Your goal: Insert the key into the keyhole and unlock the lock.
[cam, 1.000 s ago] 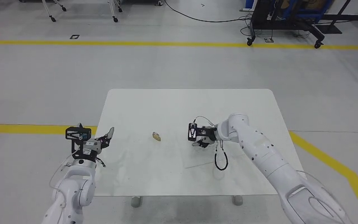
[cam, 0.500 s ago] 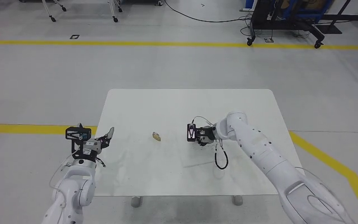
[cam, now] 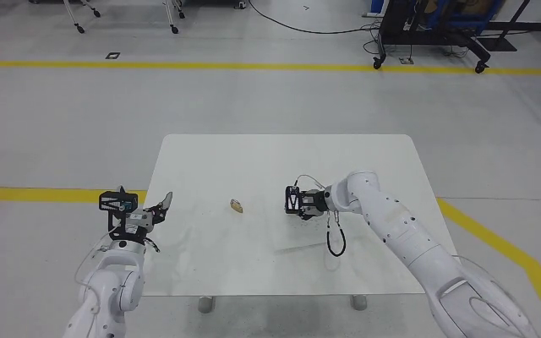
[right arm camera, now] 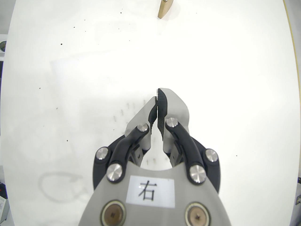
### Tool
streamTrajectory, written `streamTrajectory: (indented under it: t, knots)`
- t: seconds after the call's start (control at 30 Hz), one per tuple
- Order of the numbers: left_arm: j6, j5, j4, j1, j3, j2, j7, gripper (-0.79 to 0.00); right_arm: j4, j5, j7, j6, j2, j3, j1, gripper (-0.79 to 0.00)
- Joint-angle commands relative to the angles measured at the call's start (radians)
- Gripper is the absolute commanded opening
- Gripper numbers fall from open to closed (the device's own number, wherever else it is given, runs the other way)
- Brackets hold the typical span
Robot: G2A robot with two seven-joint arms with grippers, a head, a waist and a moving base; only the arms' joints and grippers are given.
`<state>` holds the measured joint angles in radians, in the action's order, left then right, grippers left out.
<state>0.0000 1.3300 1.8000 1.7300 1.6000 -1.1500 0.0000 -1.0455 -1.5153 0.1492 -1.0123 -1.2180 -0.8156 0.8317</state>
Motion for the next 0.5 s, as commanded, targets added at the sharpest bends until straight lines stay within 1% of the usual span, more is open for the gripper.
streamTrajectory:
  t: [0.0,0.13,0.2,0.33,0.47]
  knots:
    - [0.0,0.0,0.0,0.0,0.0,0.0,0.0,0.0,0.0,0.0,0.0,0.0,0.0,0.0,0.0,-0.785]
    - [0.0,0.0,0.0,0.0,0.0,0.0,0.0,0.0,-0.009,0.008,-0.013,0.001,0.0,0.001,0.007,-0.785]
    - [0.0,0.0,0.0,0.0,0.0,0.0,0.0,0.0,-0.027,0.005,-0.06,0.0,0.003,0.008,0.017,-0.785]
    - [0.0,0.0,0.0,0.0,0.0,0.0,0.0,0.0,-0.018,-0.013,-0.129,0.0,0.01,0.03,0.01,-0.785]
    - [0.0,0.0,0.0,0.0,0.0,0.0,0.0,0.0,-0.007,-0.016,-0.26,0.0,0.019,0.064,-0.007,-0.785]
